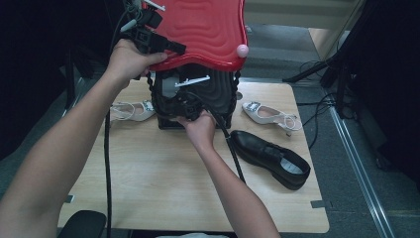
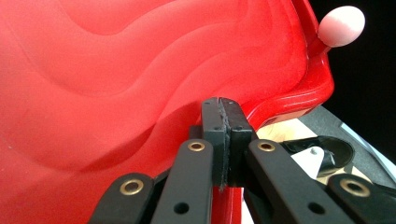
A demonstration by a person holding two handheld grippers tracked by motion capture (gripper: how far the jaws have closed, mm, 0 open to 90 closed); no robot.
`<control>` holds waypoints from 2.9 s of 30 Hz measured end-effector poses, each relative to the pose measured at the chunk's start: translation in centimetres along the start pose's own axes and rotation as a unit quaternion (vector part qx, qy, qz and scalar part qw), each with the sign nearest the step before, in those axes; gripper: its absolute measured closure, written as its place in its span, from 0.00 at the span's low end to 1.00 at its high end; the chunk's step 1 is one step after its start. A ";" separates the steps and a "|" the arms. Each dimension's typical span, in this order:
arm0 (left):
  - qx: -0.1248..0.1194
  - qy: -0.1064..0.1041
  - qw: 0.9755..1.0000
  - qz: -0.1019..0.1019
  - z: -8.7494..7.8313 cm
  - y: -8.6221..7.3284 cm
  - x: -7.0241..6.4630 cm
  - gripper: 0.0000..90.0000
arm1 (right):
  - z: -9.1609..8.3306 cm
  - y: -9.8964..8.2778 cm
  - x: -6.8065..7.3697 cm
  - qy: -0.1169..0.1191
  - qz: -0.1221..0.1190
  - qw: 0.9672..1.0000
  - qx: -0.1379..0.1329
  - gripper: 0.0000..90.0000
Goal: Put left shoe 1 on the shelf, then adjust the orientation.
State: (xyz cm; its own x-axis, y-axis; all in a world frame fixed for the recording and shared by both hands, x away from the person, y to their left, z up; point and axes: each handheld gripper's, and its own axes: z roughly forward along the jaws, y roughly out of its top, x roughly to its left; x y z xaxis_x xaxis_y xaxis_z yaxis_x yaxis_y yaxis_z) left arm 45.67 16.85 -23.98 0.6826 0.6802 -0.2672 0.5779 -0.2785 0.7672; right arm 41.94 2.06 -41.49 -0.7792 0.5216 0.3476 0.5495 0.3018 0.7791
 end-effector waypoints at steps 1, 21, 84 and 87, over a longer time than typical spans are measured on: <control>0.000 -0.001 1.000 -0.001 0.0 0.0 0.0 1.00 | -0.4 0.0 0.2 0.001 -0.001 1.000 -0.008 1.00; -0.018 -0.054 0.998 0.036 -3.6 -1.6 -3.3 0.67 | -7.0 -3.7 0.7 0.015 -0.031 0.999 -0.026 0.94; 0.057 -0.103 0.993 -0.010 4.4 -25.2 -3.9 0.50 | -20.1 -17.9 -2.3 -0.019 -0.012 1.000 0.020 0.79; 0.067 -0.100 0.993 -0.005 4.6 -25.4 -4.0 0.50 | -21.1 -18.3 -2.8 -0.034 -0.011 0.999 0.018 0.79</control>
State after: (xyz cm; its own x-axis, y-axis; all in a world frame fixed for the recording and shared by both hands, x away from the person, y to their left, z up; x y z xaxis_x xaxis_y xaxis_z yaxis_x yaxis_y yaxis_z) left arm 30.29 18.10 -45.09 0.7443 0.5389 -0.3945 0.6299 -0.3701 0.6828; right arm 27.72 -21.78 -45.72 -0.7690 0.5679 0.2935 0.5446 0.3417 0.7659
